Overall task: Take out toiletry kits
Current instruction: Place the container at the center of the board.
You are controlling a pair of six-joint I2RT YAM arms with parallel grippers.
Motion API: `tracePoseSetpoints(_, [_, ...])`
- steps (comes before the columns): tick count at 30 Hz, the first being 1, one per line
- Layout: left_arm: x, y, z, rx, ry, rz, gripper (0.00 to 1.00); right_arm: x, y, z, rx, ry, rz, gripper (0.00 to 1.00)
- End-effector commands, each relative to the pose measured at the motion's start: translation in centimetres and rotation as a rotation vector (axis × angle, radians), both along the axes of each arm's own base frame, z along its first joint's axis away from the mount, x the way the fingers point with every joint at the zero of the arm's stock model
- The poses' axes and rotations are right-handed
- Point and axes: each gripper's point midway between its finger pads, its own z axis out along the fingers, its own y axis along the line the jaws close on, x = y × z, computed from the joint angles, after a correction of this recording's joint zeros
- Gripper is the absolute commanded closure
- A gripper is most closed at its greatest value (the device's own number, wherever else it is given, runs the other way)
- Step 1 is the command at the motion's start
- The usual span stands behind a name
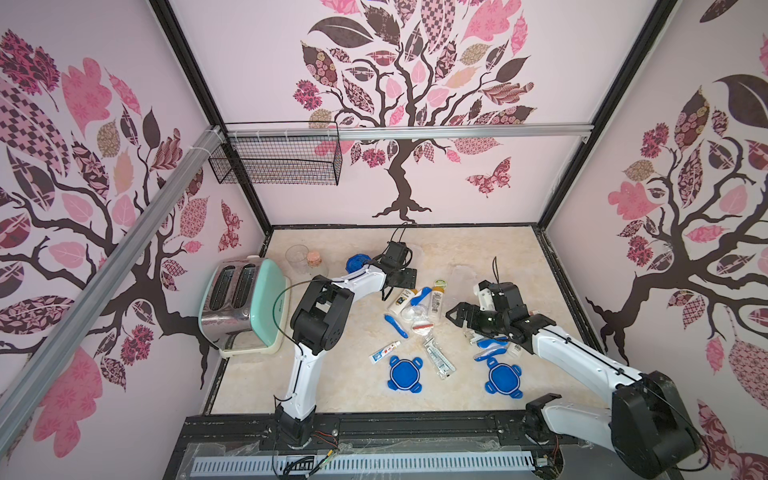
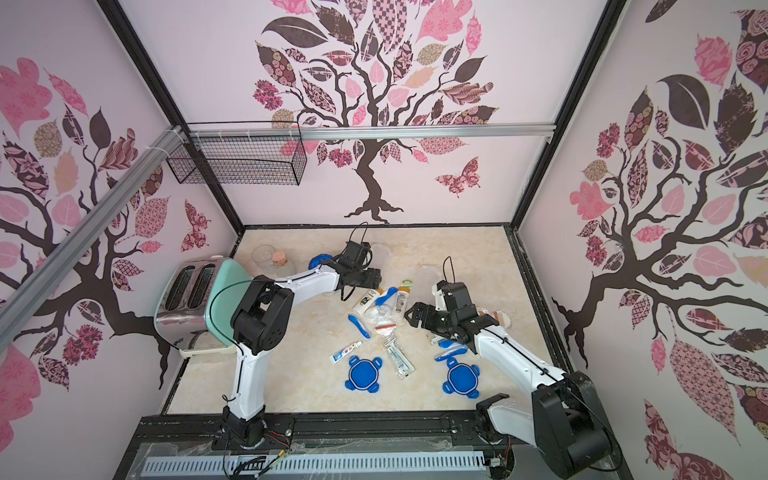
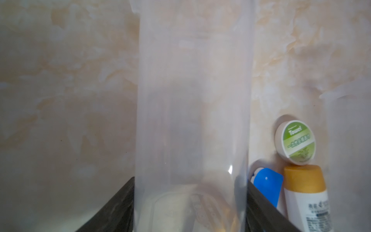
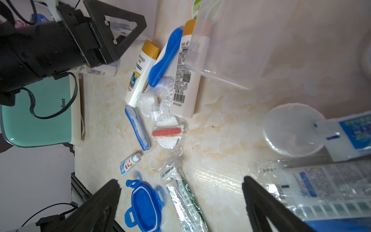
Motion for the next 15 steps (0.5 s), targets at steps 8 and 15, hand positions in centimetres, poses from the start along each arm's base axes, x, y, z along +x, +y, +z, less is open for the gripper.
tracePoseSetpoints(8, [-0.1,-0.7,5.3,-0.065,-0.045,-0.031,0.21,0.0,0.0,-0.1,0.005,-0.003,0.007,0.02])
tracePoseSetpoints(15, [-2.1,-1.3,13.6,-0.167,-0.126,-0.041,0.22,0.3,-0.4,0.2,-0.01,-0.033,-0.01,0.03])
